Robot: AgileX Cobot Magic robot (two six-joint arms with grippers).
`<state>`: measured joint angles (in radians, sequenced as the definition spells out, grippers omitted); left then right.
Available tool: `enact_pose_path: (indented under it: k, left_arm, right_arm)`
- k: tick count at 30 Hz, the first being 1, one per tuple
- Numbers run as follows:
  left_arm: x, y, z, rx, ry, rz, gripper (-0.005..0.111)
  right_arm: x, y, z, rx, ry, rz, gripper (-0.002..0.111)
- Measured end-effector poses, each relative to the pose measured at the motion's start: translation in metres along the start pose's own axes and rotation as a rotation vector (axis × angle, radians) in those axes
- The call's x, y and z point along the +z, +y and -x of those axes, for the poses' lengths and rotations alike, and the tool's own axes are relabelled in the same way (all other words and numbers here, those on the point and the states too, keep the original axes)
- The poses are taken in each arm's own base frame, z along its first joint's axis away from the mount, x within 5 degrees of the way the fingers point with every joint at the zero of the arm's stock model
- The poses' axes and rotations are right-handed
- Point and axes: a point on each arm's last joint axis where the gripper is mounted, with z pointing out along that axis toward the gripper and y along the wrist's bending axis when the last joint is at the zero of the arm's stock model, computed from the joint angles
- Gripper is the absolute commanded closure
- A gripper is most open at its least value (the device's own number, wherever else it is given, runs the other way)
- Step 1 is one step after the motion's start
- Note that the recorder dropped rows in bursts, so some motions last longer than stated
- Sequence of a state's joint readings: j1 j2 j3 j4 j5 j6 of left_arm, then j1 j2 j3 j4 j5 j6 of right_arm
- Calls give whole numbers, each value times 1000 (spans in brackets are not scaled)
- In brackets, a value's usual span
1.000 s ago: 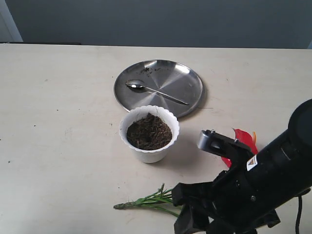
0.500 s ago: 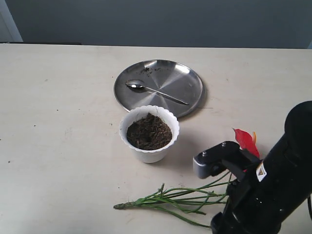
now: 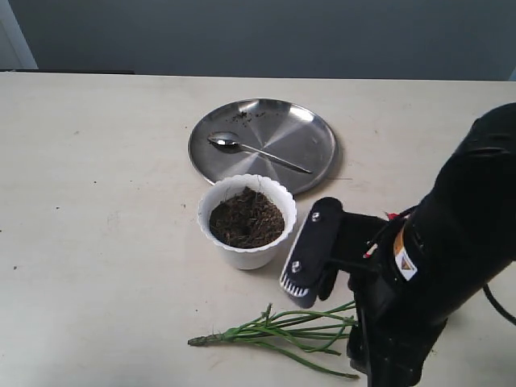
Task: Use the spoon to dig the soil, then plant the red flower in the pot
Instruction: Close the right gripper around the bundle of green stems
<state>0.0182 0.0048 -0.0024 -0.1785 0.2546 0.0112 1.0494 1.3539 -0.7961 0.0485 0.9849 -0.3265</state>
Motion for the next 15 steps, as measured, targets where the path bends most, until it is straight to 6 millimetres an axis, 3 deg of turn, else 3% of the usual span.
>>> enact_pose_path:
  k: [5,8,15]
  left_arm:
    - [0,0,0,0,0,0,106]
    - [0,0,0,0,0,0,106]
    - [0,0,0,0,0,0,106]
  right_arm:
    - [0,15,7,-261,26,-70,50]
    - [6,11,11,-365,56,-154,50]
    - [20,4,26,-443,20,-224,50]
